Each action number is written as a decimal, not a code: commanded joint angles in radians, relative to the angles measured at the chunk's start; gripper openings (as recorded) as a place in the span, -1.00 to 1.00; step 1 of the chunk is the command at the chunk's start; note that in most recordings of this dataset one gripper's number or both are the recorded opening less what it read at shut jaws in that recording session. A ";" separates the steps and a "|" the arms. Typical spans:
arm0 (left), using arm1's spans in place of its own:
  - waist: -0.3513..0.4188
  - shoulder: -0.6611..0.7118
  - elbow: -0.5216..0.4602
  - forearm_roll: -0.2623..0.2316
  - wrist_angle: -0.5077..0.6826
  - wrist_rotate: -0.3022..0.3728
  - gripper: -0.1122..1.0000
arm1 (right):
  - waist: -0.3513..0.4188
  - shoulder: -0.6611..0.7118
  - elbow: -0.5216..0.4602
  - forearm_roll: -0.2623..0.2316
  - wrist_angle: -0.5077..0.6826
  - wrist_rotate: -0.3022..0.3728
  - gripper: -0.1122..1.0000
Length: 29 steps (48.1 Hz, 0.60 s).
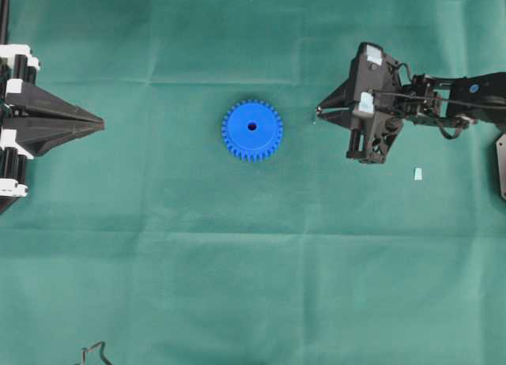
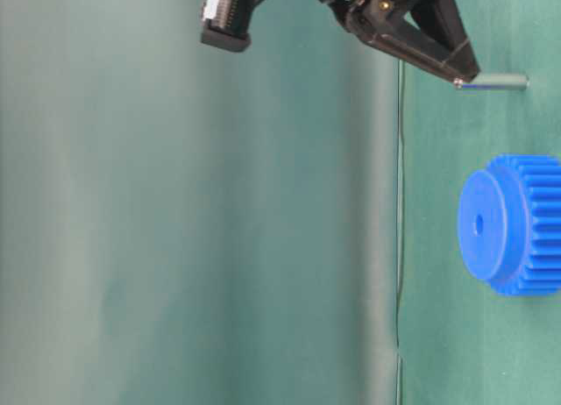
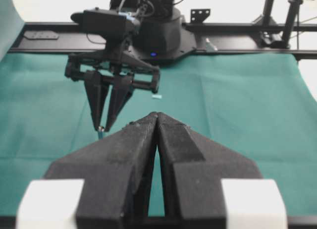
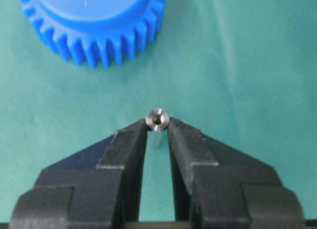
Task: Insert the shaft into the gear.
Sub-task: 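Lower the right gripper over the metal shaft and close on it, then lift the shaft and carry it left over the blue gear's center hole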
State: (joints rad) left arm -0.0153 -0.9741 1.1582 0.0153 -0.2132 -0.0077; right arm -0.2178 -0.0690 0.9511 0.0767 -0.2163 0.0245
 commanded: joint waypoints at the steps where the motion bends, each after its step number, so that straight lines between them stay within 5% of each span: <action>1: 0.000 0.003 -0.026 0.003 -0.002 -0.002 -0.80 | -0.002 -0.069 -0.025 0.000 0.026 -0.005 -0.50; 16: 0.002 0.003 -0.026 0.003 0.011 -0.002 -0.80 | -0.003 -0.284 -0.094 -0.043 0.282 -0.015 -0.50; 29: 0.000 0.003 -0.026 0.003 0.014 -0.002 -0.80 | -0.003 -0.301 -0.101 -0.051 0.301 -0.014 -0.50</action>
State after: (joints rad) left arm -0.0153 -0.9741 1.1582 0.0153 -0.1948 -0.0092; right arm -0.2194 -0.3636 0.8805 0.0276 0.0859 0.0092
